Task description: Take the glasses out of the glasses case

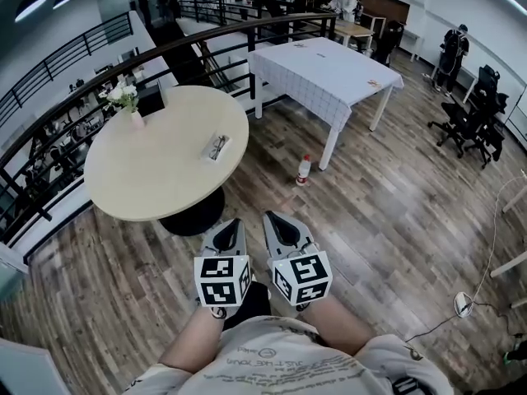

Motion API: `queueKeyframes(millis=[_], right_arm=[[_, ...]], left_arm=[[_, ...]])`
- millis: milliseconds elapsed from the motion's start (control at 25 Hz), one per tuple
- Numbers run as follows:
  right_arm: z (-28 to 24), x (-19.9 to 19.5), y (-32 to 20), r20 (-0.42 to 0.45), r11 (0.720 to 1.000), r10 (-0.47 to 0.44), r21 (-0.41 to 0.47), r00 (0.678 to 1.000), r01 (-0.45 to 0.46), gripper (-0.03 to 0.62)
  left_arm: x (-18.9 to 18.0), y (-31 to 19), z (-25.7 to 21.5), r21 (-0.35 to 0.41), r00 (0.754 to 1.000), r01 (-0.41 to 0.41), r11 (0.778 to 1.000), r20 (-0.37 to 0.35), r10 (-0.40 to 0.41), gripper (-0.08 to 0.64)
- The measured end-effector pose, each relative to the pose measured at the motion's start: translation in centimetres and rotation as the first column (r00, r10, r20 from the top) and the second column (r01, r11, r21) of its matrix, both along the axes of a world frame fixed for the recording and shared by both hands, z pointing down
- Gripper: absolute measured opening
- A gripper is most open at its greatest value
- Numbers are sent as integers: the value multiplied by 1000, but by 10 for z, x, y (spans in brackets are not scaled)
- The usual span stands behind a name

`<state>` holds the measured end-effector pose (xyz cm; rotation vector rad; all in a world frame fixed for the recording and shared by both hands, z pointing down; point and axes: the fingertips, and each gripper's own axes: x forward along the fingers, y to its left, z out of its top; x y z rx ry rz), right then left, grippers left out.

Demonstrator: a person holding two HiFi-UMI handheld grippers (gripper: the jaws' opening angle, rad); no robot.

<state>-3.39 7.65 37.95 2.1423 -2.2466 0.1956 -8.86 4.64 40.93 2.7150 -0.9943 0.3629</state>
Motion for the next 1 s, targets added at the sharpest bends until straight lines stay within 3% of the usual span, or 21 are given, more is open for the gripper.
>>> queueKeyframes(millis=[400, 760, 1000], right_arm=[[20, 42, -79, 1, 1000, -11, -11, 1000, 11, 15], [13, 68, -188, 5, 998, -50, -25, 999, 50, 15], [8, 79, -235, 9, 997, -71, -26, 997, 72, 15]], left_arm=[[43, -79, 23, -26, 1000, 21, 999, -1, -21, 12], [74, -188, 17, -41, 999, 50, 998, 9, -49, 12], [86, -233, 16, -40, 998, 68, 997, 18, -68, 12]])
